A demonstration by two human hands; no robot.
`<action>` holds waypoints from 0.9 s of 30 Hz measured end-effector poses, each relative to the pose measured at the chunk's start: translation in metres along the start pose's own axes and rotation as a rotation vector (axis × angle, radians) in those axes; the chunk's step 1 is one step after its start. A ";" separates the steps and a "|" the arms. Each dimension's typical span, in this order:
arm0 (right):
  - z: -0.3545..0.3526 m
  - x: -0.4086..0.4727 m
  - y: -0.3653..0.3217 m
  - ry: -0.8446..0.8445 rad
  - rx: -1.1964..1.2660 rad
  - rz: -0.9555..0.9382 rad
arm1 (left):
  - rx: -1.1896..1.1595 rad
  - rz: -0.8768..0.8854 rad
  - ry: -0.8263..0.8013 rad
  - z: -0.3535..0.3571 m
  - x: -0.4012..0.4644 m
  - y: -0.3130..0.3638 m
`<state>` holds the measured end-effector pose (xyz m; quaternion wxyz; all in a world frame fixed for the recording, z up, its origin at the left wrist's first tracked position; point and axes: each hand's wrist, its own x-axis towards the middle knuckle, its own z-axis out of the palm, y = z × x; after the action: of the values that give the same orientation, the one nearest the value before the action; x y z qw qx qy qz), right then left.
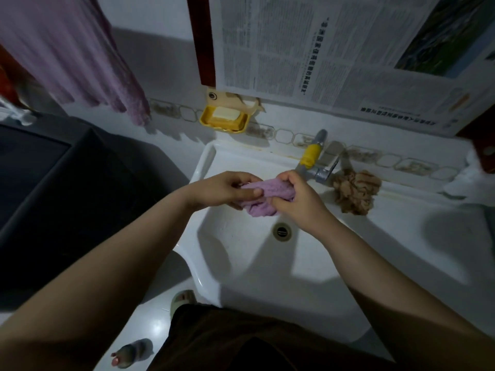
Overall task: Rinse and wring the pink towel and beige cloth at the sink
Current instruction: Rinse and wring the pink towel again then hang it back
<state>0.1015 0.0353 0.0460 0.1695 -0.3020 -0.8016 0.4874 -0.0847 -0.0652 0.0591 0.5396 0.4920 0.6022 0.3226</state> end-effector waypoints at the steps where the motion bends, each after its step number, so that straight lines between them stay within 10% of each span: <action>1: 0.003 0.001 -0.004 -0.029 -0.046 -0.001 | 0.002 0.023 0.010 -0.005 -0.004 -0.001; 10: 0.056 0.037 -0.063 -0.109 0.137 0.099 | -0.133 0.105 0.239 -0.070 -0.045 0.001; 17: 0.100 0.069 -0.119 -0.031 0.252 0.067 | -1.103 0.122 0.081 -0.128 -0.091 -0.013; 19: 0.119 0.079 -0.135 -0.015 0.190 0.017 | -0.914 0.090 -0.019 -0.137 -0.103 -0.024; 24: 0.161 0.099 -0.162 0.121 -0.146 -0.027 | -0.162 0.065 0.448 -0.188 -0.124 -0.040; 27: 0.178 0.109 -0.185 0.149 -0.060 -0.091 | 0.116 0.088 0.281 -0.218 -0.146 -0.040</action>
<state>-0.1417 -0.0783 0.1241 0.2417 -0.3054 -0.8139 0.4312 -0.3154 -0.1833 0.1165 0.4060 0.4984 0.6673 0.3761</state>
